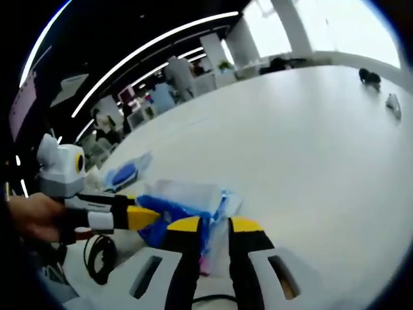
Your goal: Arrange the tabletop items into an orderly group along one side of the table until the central work area is clear of visible clutter.
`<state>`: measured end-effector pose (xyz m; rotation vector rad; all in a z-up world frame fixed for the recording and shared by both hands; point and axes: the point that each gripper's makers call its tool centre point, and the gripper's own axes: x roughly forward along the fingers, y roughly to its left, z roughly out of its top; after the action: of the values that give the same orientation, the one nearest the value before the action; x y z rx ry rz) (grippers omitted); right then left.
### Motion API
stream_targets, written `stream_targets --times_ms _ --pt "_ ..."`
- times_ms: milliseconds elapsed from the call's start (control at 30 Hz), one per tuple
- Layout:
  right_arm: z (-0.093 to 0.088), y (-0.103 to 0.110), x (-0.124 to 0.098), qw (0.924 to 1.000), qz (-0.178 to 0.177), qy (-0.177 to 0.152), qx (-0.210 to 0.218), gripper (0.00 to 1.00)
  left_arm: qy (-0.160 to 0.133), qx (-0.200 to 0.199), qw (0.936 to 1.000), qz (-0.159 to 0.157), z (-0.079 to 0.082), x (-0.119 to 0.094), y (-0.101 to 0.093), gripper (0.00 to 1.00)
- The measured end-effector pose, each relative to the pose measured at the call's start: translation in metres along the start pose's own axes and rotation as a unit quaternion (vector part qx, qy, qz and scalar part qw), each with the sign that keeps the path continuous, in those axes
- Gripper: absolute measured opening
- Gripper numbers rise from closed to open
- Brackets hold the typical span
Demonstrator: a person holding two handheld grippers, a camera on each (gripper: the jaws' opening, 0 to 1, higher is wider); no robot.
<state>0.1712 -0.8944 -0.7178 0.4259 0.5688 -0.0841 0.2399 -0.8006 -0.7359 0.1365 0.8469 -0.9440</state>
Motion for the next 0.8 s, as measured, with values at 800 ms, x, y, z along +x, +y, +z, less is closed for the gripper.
stream_targets --times_ms 800 --pt "0.034 0.012 0.009 0.9998 0.014 -0.011 -0.008 0.00 -0.042 -0.051 0.9978 0.005 0.024 -0.018 0.019 0.03"
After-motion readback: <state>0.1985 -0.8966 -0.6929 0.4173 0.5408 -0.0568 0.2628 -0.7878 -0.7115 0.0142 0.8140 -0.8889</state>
